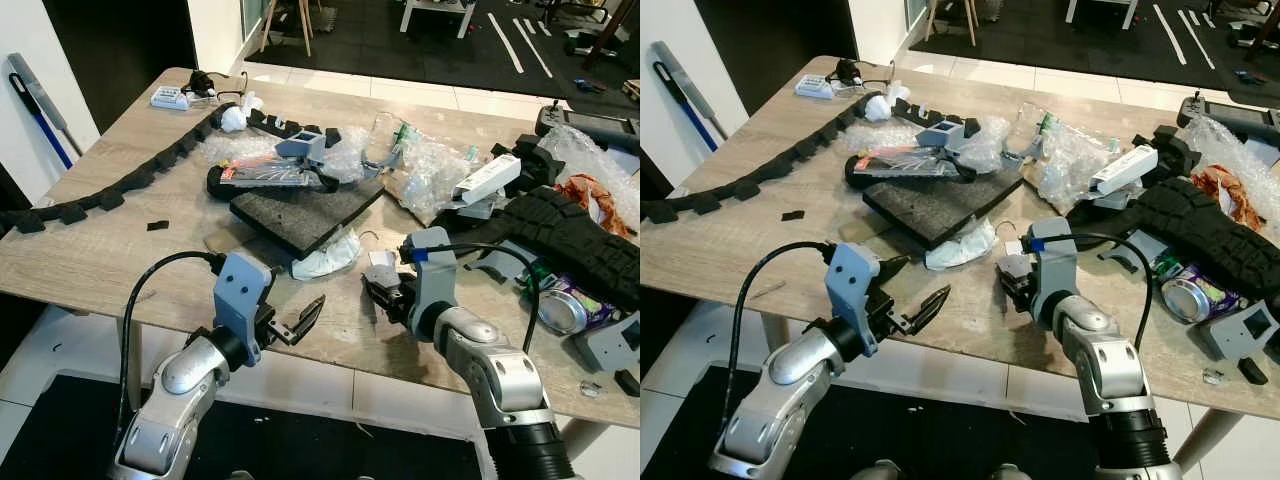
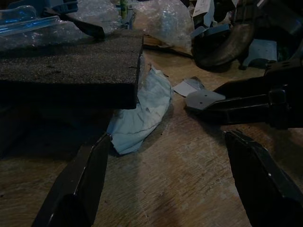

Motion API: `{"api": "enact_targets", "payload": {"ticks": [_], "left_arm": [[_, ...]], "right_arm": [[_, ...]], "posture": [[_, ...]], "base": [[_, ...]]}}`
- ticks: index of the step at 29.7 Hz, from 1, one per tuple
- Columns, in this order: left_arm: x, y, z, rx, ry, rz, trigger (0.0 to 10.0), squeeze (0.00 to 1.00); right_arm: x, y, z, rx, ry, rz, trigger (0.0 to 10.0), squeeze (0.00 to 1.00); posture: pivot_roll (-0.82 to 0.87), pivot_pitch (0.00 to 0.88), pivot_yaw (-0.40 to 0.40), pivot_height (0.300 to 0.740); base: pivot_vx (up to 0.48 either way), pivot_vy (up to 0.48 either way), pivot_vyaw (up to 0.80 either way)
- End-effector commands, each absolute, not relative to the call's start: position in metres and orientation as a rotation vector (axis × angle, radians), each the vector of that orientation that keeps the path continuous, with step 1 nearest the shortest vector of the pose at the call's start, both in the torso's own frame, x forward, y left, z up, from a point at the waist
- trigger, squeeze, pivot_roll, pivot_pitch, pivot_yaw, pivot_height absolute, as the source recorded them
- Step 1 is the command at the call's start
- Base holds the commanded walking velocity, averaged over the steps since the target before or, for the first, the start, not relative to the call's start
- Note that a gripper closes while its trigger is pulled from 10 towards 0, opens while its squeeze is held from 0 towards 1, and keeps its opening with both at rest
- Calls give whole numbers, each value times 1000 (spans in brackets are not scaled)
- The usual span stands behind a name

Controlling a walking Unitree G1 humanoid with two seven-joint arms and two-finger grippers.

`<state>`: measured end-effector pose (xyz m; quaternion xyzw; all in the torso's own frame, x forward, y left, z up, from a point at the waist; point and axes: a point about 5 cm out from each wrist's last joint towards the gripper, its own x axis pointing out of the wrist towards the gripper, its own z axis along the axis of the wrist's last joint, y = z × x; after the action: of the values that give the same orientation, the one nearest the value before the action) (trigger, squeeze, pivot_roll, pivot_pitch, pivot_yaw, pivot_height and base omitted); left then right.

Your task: Picking trash to rubbish bin

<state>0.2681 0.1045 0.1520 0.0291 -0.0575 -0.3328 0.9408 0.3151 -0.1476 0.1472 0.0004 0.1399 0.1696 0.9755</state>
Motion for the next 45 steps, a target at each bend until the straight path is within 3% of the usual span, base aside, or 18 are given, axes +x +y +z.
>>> {"api": "enact_targets", "payload": {"ticks": [1,5,9,17,18,22,29,45], "left_arm": [[265,103,149,72,-102,-698,10000,0],[266,104,150,74,-104,-699,10000,0],[267,103,150,76,-108,-703,10000,0],[269,106,150,80,-109,-670,10000,0],[271,108,147,94,-93,-633,10000,0],[278,116,143,126,-82,-539,10000,0],[283,140,163,17,-218,-258,10000,0],[280,140,164,26,-251,-207,10000,0]], "right_arm": [[315,-146,152,14,268,345,0,0],[320,-141,176,59,146,363,0,0],[323,-139,229,86,-187,367,0,0],[322,-139,227,71,-195,360,0,0],[322,-139,224,70,-189,361,10000,0],[321,-139,216,63,-179,358,10000,0],[313,-133,212,-6,-299,368,10000,0],[307,-125,197,10,-289,400,10000,0]], "posture": [[27,158,-27,740],[28,146,-26,740],[26,134,-30,740],[30,131,-32,740],[30,134,-34,740],[34,134,-37,740],[33,143,-47,740],[33,151,-50,740]], "base": [[0,0,0],[0,0,0],[0,0,0],[0,0,0],[0,0,0],[0,0,0],[0,0,0],[0,0,-680]]}}
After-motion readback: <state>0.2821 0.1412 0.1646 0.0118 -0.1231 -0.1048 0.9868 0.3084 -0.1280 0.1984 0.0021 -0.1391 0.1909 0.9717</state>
